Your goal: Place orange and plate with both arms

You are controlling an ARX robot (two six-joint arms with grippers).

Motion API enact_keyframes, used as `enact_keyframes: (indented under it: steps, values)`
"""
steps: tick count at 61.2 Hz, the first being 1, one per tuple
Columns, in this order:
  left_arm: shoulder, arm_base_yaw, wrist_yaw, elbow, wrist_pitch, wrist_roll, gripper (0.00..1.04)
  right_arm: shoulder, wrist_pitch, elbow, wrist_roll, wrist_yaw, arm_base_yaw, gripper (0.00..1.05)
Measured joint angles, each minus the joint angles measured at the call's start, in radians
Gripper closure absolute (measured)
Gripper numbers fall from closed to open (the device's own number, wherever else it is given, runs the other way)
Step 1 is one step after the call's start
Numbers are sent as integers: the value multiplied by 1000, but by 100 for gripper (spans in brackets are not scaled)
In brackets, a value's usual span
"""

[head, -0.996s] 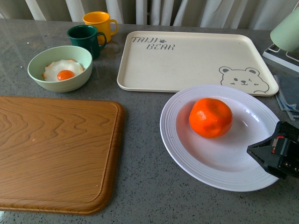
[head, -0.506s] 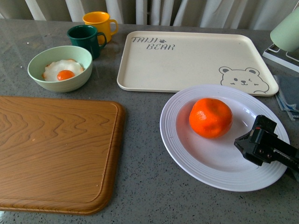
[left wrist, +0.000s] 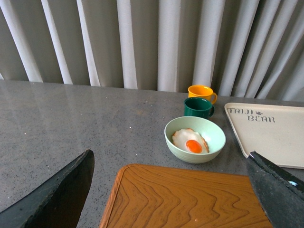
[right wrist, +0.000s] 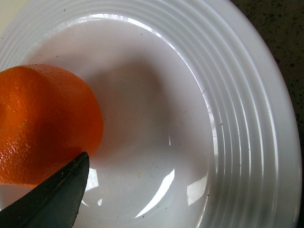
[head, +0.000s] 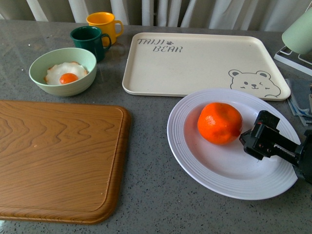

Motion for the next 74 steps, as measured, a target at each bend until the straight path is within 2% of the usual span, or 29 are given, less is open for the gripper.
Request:
enact_keyframes:
  steps: [2, 8, 14, 20, 31, 44, 48, 54, 74]
  values:
    - [0, 0, 0, 0, 0, 0, 9, 3, -2, 4, 0, 6, 2, 11]
    - [0, 0, 0, 0, 0, 0, 9, 6, -12, 5, 0, 21, 3, 28]
    - [0, 0, 0, 0, 0, 0, 9, 7, -22, 5, 1, 32, -1, 39]
    - [0, 0, 0, 0, 0, 0, 9, 7, -25, 6, 4, 33, -4, 39]
    - [0, 0, 0, 0, 0, 0, 9, 7, -31, 5, 5, 44, -6, 47]
    - [0, 0, 0, 0, 0, 0, 9, 6, -45, 2, 9, 56, -14, 67]
    - [0, 0, 0, 0, 0, 0, 9, 4, -49, 2, 12, 55, -16, 69]
    - [0, 0, 0, 0, 0, 0, 9, -10, -57, -4, 48, 38, -23, 77]
    - [0, 0, 0, 0, 0, 0, 9, -88, -74, -13, 110, -3, -46, 91]
